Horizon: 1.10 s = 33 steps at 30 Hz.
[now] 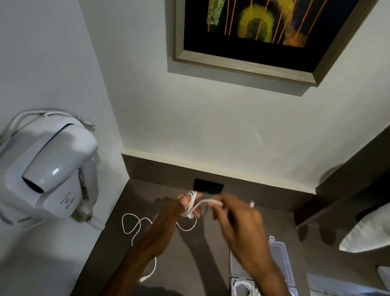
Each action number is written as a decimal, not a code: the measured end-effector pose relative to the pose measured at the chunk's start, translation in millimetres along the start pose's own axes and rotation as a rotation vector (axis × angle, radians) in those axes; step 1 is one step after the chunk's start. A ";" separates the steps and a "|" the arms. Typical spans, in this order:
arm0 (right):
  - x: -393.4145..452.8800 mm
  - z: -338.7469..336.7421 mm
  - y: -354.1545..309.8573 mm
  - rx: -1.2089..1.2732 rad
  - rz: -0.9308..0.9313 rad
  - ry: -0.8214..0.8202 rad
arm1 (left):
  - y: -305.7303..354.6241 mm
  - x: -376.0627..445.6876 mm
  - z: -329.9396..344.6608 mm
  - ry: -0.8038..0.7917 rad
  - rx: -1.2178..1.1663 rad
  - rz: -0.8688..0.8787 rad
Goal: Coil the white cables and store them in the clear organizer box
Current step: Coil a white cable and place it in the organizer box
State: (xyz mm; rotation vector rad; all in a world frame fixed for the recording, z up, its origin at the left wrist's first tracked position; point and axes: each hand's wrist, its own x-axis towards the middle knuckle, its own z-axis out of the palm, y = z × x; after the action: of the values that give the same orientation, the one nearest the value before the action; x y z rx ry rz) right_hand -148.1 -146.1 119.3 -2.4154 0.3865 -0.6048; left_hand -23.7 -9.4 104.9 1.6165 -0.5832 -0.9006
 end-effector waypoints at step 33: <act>9.9 19.5 29.9 0.809 0.265 -0.152 | -5.1 -6.4 4.0 -0.197 -0.051 0.281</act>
State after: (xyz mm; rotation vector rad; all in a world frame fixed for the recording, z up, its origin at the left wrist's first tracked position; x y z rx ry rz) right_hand -133.6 -163.6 90.0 -1.5891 0.3092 -0.3556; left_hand -31.1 -5.6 101.3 1.3671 -0.8932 -0.8605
